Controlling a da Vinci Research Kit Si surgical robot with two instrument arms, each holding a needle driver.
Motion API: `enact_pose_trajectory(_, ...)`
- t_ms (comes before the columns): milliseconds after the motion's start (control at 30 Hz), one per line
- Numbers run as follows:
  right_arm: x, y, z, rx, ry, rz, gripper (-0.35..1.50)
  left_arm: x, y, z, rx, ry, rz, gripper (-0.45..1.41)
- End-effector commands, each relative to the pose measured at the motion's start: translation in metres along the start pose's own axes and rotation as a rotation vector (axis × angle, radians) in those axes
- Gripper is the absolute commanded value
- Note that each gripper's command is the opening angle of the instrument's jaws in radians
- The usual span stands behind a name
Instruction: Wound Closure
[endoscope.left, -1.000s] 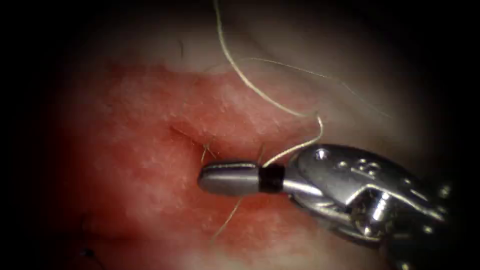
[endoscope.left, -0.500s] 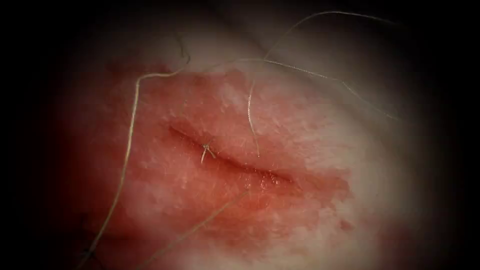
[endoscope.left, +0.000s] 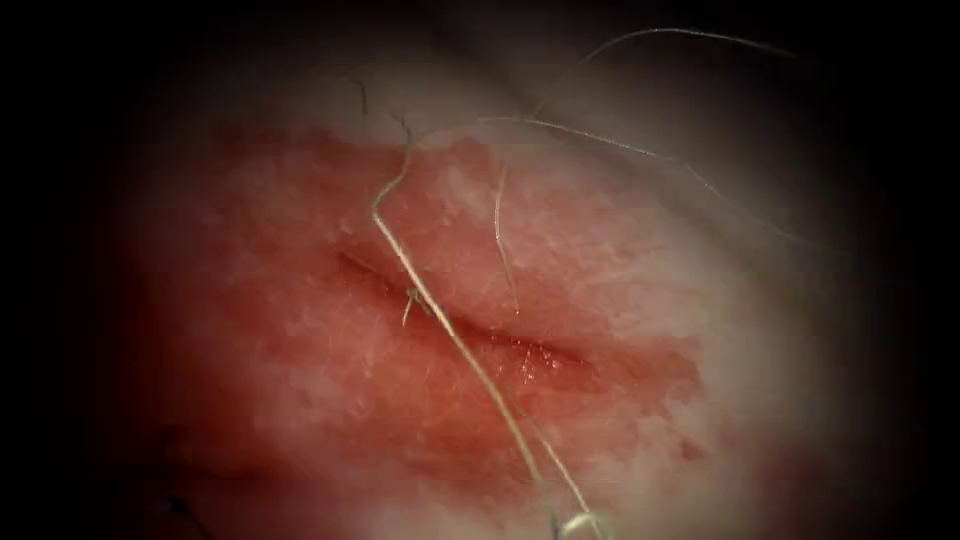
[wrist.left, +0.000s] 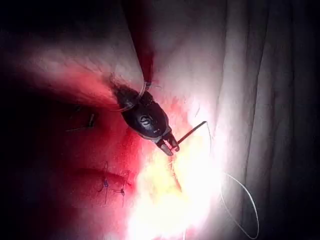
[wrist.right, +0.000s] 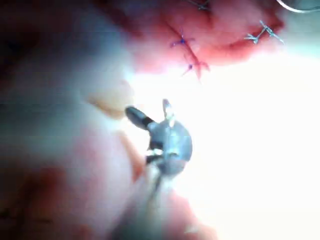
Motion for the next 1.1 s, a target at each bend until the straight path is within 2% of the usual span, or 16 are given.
enact_pose_trajectory(33,-0.0024,-0.0008,-0.0017,0.012,-0.006,-0.003,1.47,-0.0015,0.001,0.0002,-0.019,-0.019,0.005,-0.35)
enact_pose_trajectory(67,-0.0032,-0.0012,-0.0025,0.021,-0.006,-0.004,1.48,-0.0023,0.0014,-0.0003,-0.024,-0.021,0.002,-0.35)
enact_pose_trajectory(233,-0.0032,-0.0038,-0.0038,0.057,0.012,-0.006,1.48,-0.0039,-0.0001,-0.0024,-0.02,-0.031,-0.008,-0.35)
enact_pose_trajectory(300,-0.003,-0.0059,-0.0044,0.1,0.029,-0.017,1.48,-0.0049,-0.001,-0.0049,-0.004,-0.046,-0.013,-0.35)
enact_pose_trajectory(333,-0.0028,-0.0069,-0.0048,0.117,0.031,-0.021,1.48,-0.0052,-0.0017,-0.0072,0.005,-0.058,-0.024,-0.35)
enact_pose_trajectory(400,-0.0028,-0.0073,-0.0058,0.131,0.049,-0.024,1.48,-0.0053,-0.0024,-0.0099,0.012,-0.071,-0.028,-0.35)
enact_pose_trajectory(467,-0.0029,-0.0071,-0.0061,0.129,0.058,-0.023,1.48,-0.0053,-0.0026,-0.0106,0.012,-0.074,-0.03,-0.35)
enact_pose_trajectory(567,-0.0038,-0.0038,-0.0076,-0.007,0.065,-0.001,1.48,-0.005,-0.0031,-0.0139,0.015,-0.082,-0.037,-0.35)
enact_pose_trajectory(633,-0.0038,-0.0019,-0.0078,-0.079,0.074,0.012,1.48,-0.0051,-0.0033,-0.0145,0.022,-0.088,-0.039,-0.35)
enact_pose_trajectory(667,-0.0037,0.0008,-0.0076,-0.169,0.086,0.032,1.47,-0.0051,-0.0034,-0.0147,0.038,-0.093,-0.042,-0.35)
enact_pose_trajectory(733,-0.0038,0.0034,-0.0063,-0.242,0.065,-0.014,1.48,-0.0051,-0.0033,-0.0142,0.046,-0.095,-0.044,-0.35)
enact_pose_trajectory(800,-0.0043,0.0065,-0.0035,-0.303,0.042,-0.082,1.48,-0.005,-0.0028,-0.0128,0.036,-0.085,-0.046,-0.35)
enact_pose_trajectory(867,-0.0053,0.0087,-0.0003,-0.307,0.048,-0.148,1.48,-0.0049,-0.0023,-0.0112,0.027,-0.075,-0.047,-0.35)
enact_pose_trajectory(933,-0.0062,0.0096,0.0016,-0.307,0.057,-0.176,1.48,-0.0049,-0.002,-0.01,0.024,-0.069,-0.047,-0.35)
enact_pose_trajectory(967,-0.0077,0.0105,0.0042,-0.31,0.051,-0.238,1.4,-0.0049,-0.0017,-0.0087,0.018,-0.062,-0.047,-0.35)
enact_pose_trajectory(1100,-0.0092,0.0119,0.0068,-0.311,0.051,-0.271,1.33,-0.0051,-0.0016,-0.0077,0.022,-0.06,-0.044,-0.35)
